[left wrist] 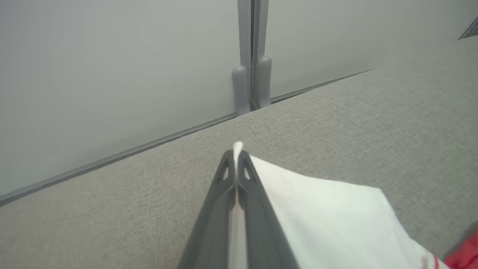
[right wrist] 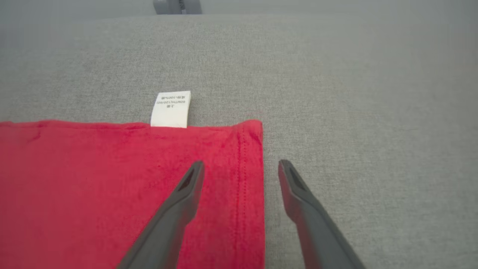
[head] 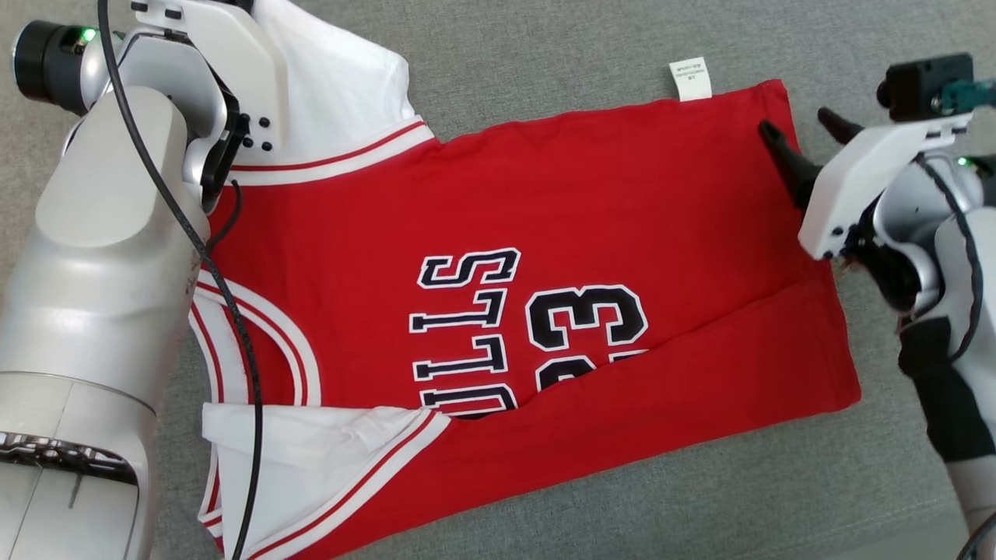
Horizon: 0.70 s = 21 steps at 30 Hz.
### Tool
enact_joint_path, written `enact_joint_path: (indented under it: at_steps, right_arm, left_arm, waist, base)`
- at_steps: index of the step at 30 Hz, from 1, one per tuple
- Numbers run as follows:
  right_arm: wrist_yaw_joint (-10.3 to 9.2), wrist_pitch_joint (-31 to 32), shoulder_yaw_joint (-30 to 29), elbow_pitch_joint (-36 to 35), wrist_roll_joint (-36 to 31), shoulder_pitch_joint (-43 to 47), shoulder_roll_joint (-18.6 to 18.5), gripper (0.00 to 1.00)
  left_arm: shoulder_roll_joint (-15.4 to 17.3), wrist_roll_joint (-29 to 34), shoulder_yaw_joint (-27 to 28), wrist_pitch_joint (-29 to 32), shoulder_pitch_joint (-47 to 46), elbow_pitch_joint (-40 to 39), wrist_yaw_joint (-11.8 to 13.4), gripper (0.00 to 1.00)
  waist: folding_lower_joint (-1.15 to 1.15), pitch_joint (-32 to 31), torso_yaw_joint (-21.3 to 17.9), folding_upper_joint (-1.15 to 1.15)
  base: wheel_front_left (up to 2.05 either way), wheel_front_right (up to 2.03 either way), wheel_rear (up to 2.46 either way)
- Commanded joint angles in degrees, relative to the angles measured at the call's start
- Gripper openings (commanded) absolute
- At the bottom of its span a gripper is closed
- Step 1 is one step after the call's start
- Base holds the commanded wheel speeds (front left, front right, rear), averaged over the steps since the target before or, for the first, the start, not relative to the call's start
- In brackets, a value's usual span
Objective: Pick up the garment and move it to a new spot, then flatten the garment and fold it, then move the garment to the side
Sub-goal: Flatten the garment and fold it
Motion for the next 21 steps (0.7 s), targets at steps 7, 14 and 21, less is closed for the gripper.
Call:
enact_joint_path:
  at_steps: [7,14,21]
  right_arm:
    - [-0.02,2.86,-0.01,5.64,-1.85,-5.69,-0.16,1.00]
    - [-0.02,2.44,-0.45,11.19,-3.50,-9.16,-0.07,1.00]
    - [-0.02,0.77,0.33,15.12,-4.42,-11.70,0.28,1.00]
  left_arm:
    - [1.35,0.61,-1.17,2.48,2.16,-6.08,0.58,0.00]
    - [2.83,0.42,-1.91,6.29,4.46,-13.63,1.39,0.00]
    - [4.50,-0.15,-2.19,9.58,7.00,-20.70,2.54,0.00]
  waist:
    - [0.00,0.41,1.11,0.00]
    - [0.00,1.27,2.14,0.00]
    - [0.00,2.07,3.11,0.00]
  base:
    - [0.00,0.00,0.00]
    - [0.00,0.00,0.00]
    - [0.00,0.00,0.00]
